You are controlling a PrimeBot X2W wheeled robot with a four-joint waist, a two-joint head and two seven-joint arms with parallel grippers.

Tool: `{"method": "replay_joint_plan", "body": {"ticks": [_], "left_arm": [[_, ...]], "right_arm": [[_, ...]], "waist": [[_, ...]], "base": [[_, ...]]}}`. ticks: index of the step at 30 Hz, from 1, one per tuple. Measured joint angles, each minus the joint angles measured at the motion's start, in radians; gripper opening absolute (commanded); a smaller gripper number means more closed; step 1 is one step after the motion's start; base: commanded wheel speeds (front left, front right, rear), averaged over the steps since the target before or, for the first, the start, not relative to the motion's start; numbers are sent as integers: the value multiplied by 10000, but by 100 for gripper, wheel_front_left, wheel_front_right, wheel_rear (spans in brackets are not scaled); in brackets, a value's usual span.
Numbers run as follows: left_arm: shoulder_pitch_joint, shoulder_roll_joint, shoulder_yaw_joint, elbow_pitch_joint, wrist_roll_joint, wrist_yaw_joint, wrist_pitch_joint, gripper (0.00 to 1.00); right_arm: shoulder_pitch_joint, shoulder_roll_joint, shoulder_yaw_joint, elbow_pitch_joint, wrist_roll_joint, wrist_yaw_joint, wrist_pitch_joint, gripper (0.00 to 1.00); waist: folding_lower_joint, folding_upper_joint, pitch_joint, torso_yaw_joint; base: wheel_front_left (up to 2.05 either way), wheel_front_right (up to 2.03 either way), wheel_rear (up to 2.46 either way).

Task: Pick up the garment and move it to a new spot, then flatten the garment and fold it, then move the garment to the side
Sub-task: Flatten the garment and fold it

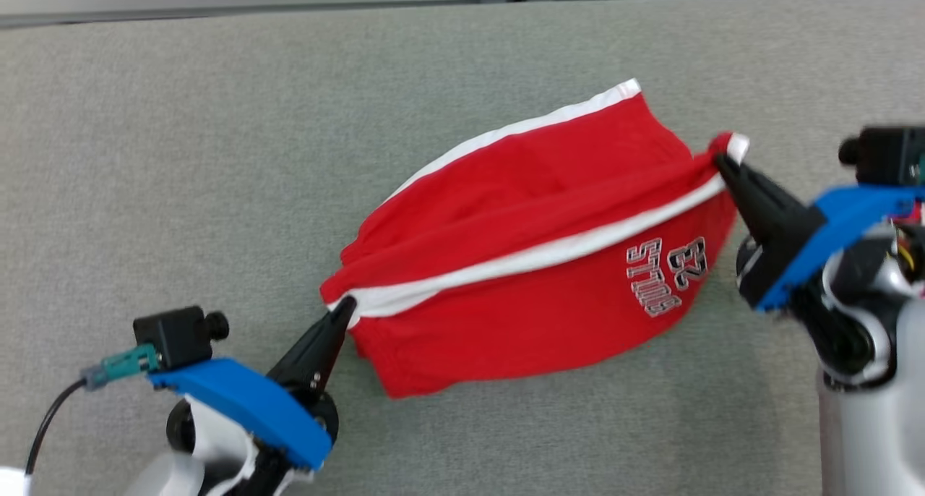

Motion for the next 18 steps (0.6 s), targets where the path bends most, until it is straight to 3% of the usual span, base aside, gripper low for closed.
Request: {"method": "replay_joint_plan", "body": {"ticks": [8,18], "left_arm": [[-1494,-922,79,1948,-153,-387,-132,0],[-2863,-1622,-82,3613,54,-782,-337,0]], "right_arm": [[-2393,10,-332,2575,-1290,0,-476,0],[-3517,-61,-391,4366,-2382,2,-1480,0]], "waist": [[0,0,531,667],[0,0,966,1008]], "base": [[0,0,0],[0,0,0]]}}
